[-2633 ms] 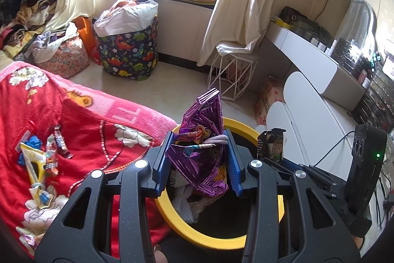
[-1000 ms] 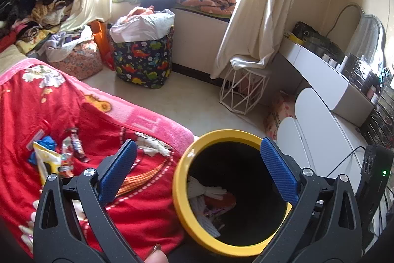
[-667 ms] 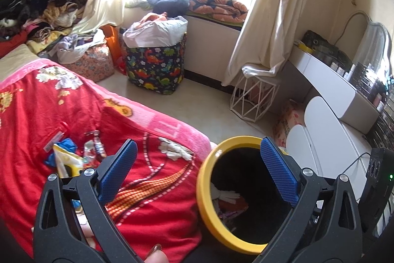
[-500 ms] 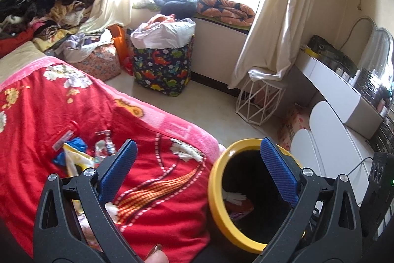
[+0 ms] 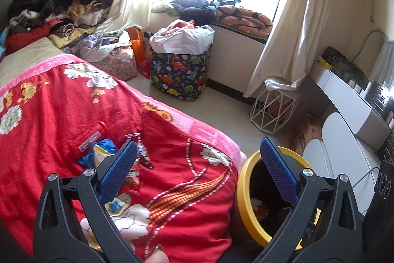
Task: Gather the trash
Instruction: 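Withdraw both open tools from the bin back over the bed, then grasp the red plastic bottle with the left tool while the right tool grasps the yellow snack bag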
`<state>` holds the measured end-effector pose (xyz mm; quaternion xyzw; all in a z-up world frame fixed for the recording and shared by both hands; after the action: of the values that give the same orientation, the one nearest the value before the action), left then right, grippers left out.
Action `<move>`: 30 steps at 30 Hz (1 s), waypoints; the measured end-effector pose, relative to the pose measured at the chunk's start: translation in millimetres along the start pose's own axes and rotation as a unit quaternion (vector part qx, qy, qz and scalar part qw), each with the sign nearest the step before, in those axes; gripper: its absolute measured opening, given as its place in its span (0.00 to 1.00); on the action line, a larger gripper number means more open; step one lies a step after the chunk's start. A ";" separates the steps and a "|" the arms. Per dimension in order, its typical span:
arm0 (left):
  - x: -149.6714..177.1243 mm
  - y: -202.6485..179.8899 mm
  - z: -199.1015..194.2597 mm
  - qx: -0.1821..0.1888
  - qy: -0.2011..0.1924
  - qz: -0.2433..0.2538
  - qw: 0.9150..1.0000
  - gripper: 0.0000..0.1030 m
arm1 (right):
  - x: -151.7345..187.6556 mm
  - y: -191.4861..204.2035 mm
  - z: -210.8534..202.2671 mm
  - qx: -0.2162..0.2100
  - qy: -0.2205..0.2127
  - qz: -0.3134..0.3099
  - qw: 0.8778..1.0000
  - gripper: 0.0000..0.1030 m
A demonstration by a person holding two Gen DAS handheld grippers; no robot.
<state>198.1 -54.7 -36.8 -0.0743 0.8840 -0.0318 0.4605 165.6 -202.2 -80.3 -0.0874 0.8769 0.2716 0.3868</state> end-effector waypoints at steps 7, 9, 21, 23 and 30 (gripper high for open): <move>-1.6 26.5 0.4 -0.013 0.001 -0.018 1.000 0.89 | -1.0 22.4 17.6 -0.013 0.014 -0.020 1.000 0.76; -2.5 35.6 0.1 -0.017 0.001 -0.024 1.000 0.89 | -0.8 29.0 22.9 -0.017 0.018 -0.028 0.999 0.76; -1.1 92.0 5.0 -0.047 0.009 -0.057 0.997 0.89 | 1.7 69.8 58.6 -0.037 0.047 -0.068 0.996 0.76; -0.6 100.9 6.4 -0.052 0.010 -0.061 0.997 0.89 | 3.3 74.4 65.0 -0.039 0.052 -0.073 0.995 0.76; 1.1 133.9 16.1 -0.076 0.022 -0.069 0.994 0.89 | 11.9 93.0 91.3 -0.046 0.075 -0.097 0.991 0.76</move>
<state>197.0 77.5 -63.6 -0.1690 0.8866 0.0021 0.4306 181.3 -74.0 -101.4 -0.2097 0.8776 0.2653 0.3398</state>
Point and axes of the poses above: each gripper's, at about its wrist camera, not at the fingertips, and z roughly the way its jaws point, y to its left, x to its underside, the point moved 7 cm from there along z, roughly the way its jaws point, and after that the axes turned 12 degrees about -x, right-handed, at the moved point
